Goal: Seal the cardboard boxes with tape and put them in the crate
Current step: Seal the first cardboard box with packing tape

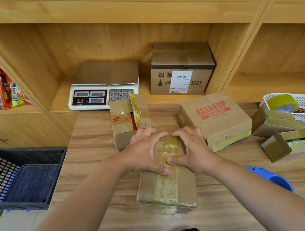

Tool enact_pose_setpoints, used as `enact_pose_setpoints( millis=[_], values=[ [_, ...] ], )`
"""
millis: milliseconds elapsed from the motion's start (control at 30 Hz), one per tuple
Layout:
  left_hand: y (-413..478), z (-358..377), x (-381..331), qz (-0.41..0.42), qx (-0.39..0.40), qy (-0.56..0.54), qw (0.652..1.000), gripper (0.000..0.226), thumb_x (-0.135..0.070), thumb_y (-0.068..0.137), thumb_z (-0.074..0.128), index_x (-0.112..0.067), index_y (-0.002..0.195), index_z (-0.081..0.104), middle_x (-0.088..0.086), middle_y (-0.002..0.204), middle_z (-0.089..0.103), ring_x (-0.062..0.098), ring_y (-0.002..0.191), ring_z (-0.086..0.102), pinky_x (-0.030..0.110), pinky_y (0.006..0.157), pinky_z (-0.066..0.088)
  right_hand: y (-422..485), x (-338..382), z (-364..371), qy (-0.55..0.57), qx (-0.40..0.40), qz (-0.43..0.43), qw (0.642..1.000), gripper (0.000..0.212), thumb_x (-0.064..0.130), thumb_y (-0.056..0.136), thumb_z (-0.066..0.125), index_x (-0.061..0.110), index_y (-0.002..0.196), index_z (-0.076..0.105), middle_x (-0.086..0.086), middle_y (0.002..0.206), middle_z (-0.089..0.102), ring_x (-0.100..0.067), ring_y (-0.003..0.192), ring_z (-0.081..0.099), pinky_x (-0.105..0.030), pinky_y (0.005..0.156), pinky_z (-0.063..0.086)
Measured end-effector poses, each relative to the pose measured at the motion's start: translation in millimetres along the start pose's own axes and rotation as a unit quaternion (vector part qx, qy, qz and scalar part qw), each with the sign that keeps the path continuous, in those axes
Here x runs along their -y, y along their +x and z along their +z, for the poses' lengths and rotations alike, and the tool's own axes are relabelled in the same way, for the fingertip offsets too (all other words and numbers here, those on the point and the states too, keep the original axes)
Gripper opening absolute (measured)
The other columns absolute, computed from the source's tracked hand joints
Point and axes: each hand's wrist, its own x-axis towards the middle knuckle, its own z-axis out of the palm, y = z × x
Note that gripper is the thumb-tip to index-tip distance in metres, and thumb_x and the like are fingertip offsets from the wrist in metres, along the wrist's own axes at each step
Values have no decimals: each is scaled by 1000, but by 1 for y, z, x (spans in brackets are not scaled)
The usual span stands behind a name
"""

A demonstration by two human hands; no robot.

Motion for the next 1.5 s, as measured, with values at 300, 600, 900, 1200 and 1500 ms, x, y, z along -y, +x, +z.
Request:
enact_pose_setpoints(
  millis=[300, 600, 900, 1200, 1500],
  values=[
    [16, -5, -2, -25, -83, -137, 987, 45, -35, 68, 84, -30, 108, 63, -11, 96, 45, 10, 104, 39, 26, 91, 32, 19, -4, 1, 134, -55, 52, 988, 12, 23, 77, 77, 23, 80, 66, 14, 83, 56, -21, 92, 51, -33, 80, 41],
    [21, 1, -4, -27, -136, -247, 959, 19, -18, 75, 79, -31, 82, 67, 1, 89, 53, 5, 86, 49, 16, 78, 36, 21, -2, 4, 149, -78, 68, 983, 12, 21, 82, 72, 24, 72, 65, 13, 79, 61, -20, 88, 58, -39, 82, 46],
    [25, 7, -6, -84, -166, -288, 939, 25, -15, 92, 57, -31, 76, 67, -6, 98, 60, 0, 88, 55, 14, 73, 38, 17, -5, -4, 67, 79, 84, 991, 48, 47, 63, 79, 39, 101, 49, 25, 98, 40, -3, 104, 35, -13, 80, 30],
    [23, 12, -3, -87, -196, -289, 933, 24, -19, 100, 41, -33, 104, 59, -3, 76, 53, 2, 55, 42, 15, 52, 35, 24, 7, 4, 70, -40, 95, 992, 27, 46, 74, 70, 31, 60, 52, 12, 72, 50, -13, 83, 48, -32, 69, 39],
    [21, 12, -6, -109, -200, -316, 921, 14, -21, 89, 63, -25, 76, 65, -10, 88, 64, -12, 72, 55, 2, 62, 39, 34, 3, 6, 132, -59, 103, 984, 46, 26, 91, 61, 4, 54, 44, -1, 57, 42, -13, 54, 37, -35, 55, 30]
  ],
)
